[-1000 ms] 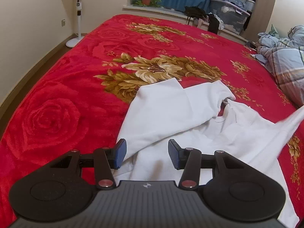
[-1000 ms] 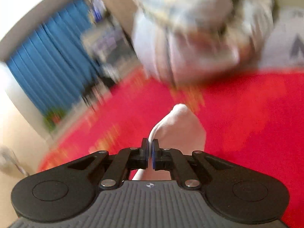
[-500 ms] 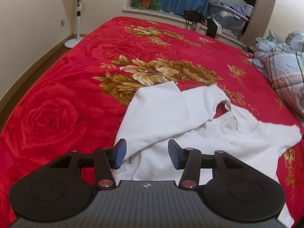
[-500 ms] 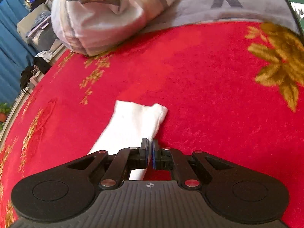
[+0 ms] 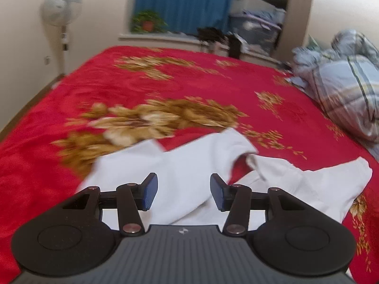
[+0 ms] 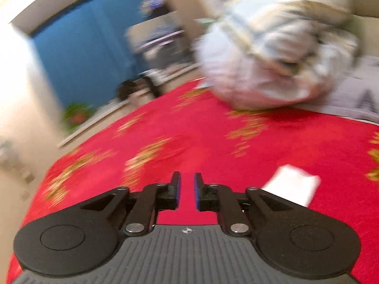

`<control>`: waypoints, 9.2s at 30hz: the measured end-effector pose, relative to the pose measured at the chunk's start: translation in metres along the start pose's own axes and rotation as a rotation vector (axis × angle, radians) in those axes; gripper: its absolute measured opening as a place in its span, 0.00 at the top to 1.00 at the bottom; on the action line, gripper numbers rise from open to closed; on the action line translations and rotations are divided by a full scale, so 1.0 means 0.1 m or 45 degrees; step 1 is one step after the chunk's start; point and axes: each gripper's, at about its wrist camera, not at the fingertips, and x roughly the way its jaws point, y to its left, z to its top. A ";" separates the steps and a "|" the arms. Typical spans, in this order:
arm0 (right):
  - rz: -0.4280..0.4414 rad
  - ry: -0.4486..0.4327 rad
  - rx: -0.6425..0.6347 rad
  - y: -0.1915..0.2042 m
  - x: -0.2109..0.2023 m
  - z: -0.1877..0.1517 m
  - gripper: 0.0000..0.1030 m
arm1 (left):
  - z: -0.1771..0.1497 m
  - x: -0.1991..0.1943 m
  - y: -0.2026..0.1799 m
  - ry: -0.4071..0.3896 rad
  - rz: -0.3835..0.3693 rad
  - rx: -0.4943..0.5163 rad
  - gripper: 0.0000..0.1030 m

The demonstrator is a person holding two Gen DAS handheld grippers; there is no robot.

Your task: Fold small clothes

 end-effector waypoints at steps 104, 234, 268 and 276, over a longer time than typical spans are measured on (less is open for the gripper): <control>0.095 0.707 -0.420 0.39 -1.30 -2.74 0.80 | -1.88 -2.15 0.30 0.065 0.122 -0.323 0.74; 0.401 0.682 -0.619 1.99 0.11 -2.25 0.90 | -1.31 -1.69 3.72 0.143 1.151 -1.361 0.31; 0.419 0.659 -0.553 1.96 0.17 -2.22 0.90 | -0.37 -0.85 0.89 -0.080 0.017 0.160 0.74; 0.592 0.595 -0.496 2.17 0.15 -2.19 0.90 | -0.11 -1.07 1.69 -0.100 0.383 -0.131 0.74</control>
